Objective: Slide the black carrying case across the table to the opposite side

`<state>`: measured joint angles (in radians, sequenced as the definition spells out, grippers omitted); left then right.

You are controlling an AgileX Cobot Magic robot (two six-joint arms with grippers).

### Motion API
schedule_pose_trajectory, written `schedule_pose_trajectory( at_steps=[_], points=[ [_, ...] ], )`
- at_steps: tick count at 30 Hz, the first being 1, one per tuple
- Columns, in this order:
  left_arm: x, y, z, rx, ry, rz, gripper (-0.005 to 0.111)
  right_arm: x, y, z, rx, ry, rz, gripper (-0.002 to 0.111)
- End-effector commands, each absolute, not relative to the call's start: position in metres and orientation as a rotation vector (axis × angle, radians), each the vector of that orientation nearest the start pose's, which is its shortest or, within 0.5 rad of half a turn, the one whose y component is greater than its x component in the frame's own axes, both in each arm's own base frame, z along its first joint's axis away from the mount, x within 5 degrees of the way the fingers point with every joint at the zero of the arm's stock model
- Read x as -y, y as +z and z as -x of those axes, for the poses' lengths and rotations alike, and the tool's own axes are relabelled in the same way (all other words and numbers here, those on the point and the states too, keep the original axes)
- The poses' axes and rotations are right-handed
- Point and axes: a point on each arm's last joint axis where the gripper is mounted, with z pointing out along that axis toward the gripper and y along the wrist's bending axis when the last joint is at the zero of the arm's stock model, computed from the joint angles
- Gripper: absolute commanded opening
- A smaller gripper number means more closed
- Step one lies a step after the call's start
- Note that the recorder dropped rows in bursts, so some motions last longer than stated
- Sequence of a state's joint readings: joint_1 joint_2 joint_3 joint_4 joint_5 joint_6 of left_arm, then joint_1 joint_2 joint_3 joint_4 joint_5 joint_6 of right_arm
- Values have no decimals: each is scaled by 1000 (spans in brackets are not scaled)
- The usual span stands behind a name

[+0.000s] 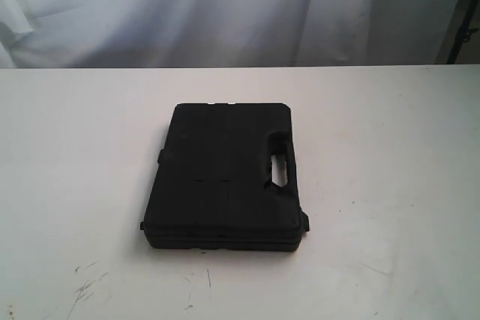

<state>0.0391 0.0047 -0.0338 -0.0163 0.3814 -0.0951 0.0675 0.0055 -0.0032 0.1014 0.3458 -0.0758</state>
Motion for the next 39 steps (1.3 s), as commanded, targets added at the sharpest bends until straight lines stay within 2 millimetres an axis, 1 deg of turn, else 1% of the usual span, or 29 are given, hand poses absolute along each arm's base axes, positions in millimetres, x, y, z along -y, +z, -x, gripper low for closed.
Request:
schedule_pose_trajectory(
  at_steps=[1, 9, 39],
  points=[
    [-1, 183, -53, -1828, -56, 128, 0, -6, 182, -53, -1828, 84, 62, 0],
    [1, 184, -54, -1808, -58, 32, 0, -6, 182, -53, -1828, 84, 62, 0],
    [1, 183, -54, -1820, -56, 31, 0, -6, 182, -53, -1828, 84, 62, 0]
  ],
)
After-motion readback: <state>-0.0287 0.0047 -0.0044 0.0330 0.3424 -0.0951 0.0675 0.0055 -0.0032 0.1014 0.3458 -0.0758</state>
